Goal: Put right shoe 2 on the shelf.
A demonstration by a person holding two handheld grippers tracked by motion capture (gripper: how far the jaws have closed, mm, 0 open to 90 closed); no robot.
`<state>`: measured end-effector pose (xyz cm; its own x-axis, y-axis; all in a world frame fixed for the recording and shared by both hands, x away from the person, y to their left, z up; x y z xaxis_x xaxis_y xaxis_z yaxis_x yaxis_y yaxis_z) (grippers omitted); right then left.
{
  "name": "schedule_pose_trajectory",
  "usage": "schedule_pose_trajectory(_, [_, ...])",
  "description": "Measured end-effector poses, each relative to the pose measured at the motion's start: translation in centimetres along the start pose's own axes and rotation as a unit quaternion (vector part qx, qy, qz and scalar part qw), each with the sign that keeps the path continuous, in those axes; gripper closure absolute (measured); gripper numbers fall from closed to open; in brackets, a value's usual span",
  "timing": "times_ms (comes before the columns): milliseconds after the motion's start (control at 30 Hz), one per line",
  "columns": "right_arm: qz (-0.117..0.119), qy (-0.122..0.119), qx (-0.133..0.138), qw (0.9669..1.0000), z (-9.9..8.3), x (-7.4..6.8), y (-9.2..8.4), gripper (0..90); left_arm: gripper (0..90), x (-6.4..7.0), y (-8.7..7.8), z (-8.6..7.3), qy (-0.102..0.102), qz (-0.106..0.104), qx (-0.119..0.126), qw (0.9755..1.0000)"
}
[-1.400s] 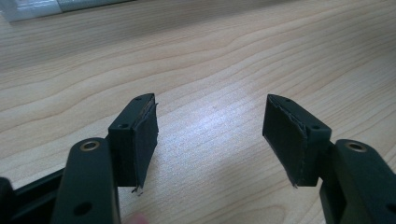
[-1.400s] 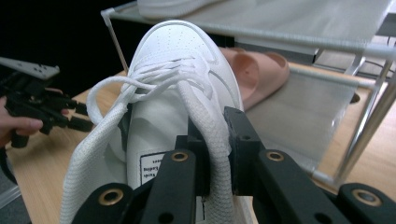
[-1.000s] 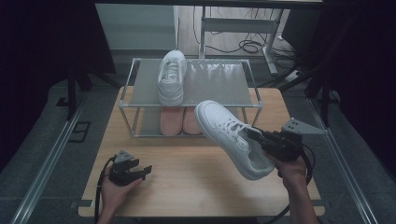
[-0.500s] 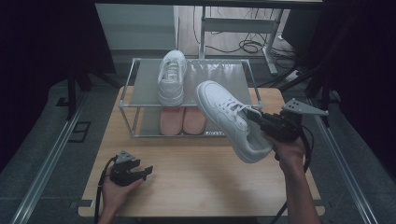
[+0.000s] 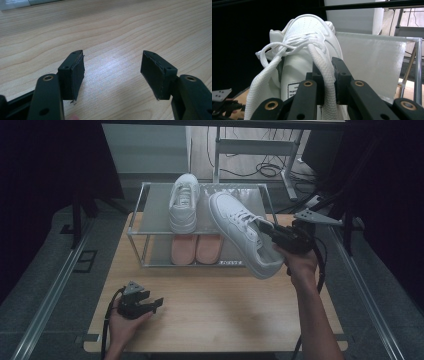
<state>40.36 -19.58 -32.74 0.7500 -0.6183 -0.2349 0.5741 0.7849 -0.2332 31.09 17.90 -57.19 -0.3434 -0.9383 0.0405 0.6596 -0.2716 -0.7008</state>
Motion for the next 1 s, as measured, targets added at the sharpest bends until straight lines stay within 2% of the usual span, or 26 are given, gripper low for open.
schedule_pose_trajectory(333, [-0.013, 0.009, -0.003, 0.9999, 1.9, 0.7, 2.4, 81.5, 35.9, 0.0, 0.0, 0.0, -0.005, -0.001, -0.001, 1.0])
schedule_pose_trajectory(500, [-0.033, 0.011, -0.001, 0.9994, 3.0, 1.0, 3.9, 81.3, 35.8, -0.1, 0.0, 0.0, -0.002, -0.002, -0.003, 1.0])
schedule_pose_trajectory(600, [-0.037, 0.011, -0.004, 0.9992, 3.3, 1.1, 4.5, 81.3, 35.5, -0.1, 0.0, -0.1, -0.001, -0.001, -0.004, 1.0])
schedule_pose_trajectory(733, [-0.04, 0.026, -0.003, 0.9988, 4.0, 1.8, 5.6, 81.2, 35.5, -0.2, 0.0, -0.1, -0.002, -0.001, -0.003, 1.0])
schedule_pose_trajectory(1000, [-0.059, 0.037, -0.007, 0.9976, 4.4, 2.8, 6.9, 80.8, 35.1, -0.1, 0.1, -0.1, -0.002, -0.003, -0.005, 1.0])
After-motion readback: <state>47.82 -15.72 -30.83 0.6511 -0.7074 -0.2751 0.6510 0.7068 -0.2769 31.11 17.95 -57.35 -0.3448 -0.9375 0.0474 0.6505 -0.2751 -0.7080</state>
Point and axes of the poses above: each handheld gripper's, and its own axes: y roughly forward along the jaws, z roughly out of its top, x roughly to its right, the point moved 7 cm from there along y, roughly forward along the jaws, and after that the axes turned 12 degrees about z, right-handed, at the moved point
